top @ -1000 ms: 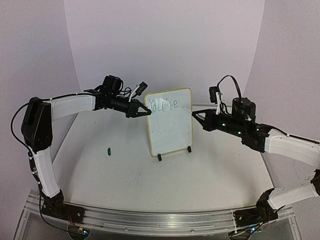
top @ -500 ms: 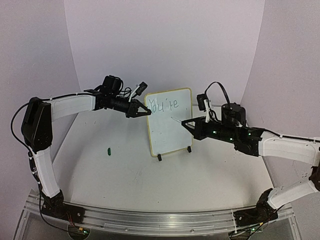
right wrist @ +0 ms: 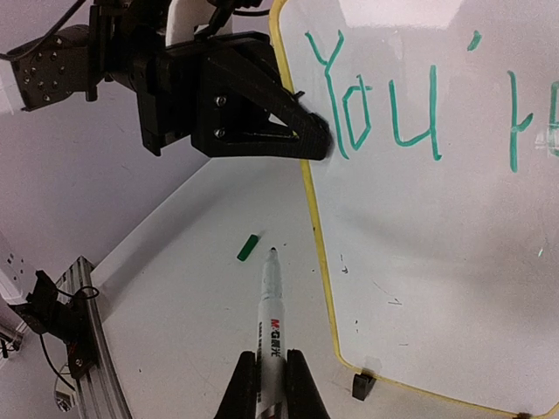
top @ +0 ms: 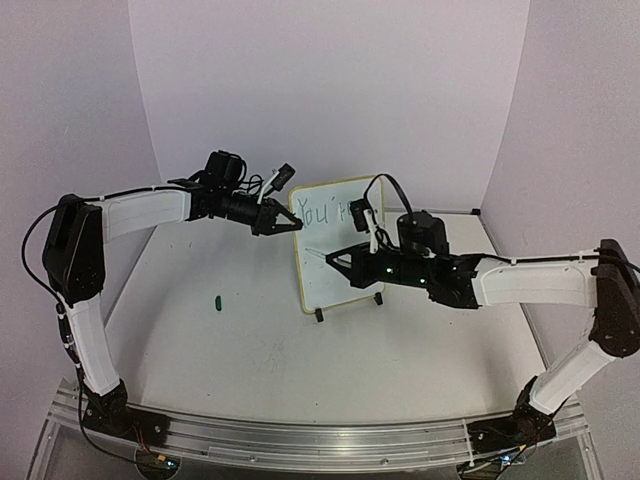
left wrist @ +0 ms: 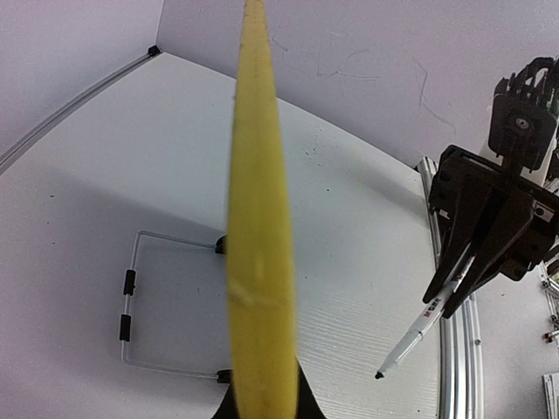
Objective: Write a sentence on the whiteboard
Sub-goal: Pick up the sentence from the whiteboard.
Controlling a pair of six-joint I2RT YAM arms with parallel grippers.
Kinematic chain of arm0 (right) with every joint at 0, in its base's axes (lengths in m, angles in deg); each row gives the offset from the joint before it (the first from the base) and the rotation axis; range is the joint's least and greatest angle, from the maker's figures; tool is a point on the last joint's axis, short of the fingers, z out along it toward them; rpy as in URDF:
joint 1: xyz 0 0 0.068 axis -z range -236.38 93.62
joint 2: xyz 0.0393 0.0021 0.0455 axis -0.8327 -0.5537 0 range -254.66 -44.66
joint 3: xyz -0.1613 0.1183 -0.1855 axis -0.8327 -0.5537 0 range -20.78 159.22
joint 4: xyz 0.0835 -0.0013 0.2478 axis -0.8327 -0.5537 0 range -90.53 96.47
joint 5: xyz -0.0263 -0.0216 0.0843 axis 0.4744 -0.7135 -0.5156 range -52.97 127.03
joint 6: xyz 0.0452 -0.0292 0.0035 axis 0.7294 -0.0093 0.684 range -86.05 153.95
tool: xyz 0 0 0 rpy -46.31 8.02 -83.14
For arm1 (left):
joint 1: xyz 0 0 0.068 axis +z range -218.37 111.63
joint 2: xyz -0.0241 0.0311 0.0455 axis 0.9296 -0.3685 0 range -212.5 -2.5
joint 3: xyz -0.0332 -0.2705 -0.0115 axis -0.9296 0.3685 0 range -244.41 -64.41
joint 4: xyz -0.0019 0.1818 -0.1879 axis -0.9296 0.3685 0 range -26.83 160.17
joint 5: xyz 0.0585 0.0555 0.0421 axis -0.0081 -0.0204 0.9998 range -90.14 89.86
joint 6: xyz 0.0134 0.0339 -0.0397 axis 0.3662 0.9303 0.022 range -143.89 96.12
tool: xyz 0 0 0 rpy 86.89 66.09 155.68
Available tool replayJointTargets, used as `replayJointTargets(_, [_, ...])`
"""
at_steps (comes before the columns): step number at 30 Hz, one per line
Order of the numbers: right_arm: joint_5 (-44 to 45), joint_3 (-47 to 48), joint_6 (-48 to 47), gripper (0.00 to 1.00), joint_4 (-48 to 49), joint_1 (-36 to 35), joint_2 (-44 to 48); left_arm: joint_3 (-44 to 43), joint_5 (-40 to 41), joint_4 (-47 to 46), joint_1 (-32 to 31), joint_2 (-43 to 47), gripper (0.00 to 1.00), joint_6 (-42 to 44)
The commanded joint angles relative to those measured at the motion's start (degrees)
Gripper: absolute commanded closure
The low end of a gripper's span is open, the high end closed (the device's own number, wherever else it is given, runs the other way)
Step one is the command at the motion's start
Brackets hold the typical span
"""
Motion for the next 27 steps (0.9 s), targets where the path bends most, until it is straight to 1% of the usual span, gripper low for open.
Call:
replayJointTargets(1, [0.0,4.4,0.2,1.0,2.9,-0.2,-3.1,0.0,-0.2,3.9,-1.2,0.7,1.0,1.0])
replayJointTargets(7, [5.0,5.7,0.6,1.0,2.8,-0.3,-5.7,0.0,-0.3,4.0,-1.3,0.5,1.0,1.0])
replayJointTargets(15, [4.9,8.0,0.0,1.0,2.3,-0.3,-8.6,-0.1,-0.2,4.0,-1.2,0.4,1.0,1.1])
replayJointTargets(27, [7.5,8.8,-0.2,1.0,1.2,-0.2,-10.2,-0.2,-0.2,4.1,-1.3,0.4,1.0,1.2])
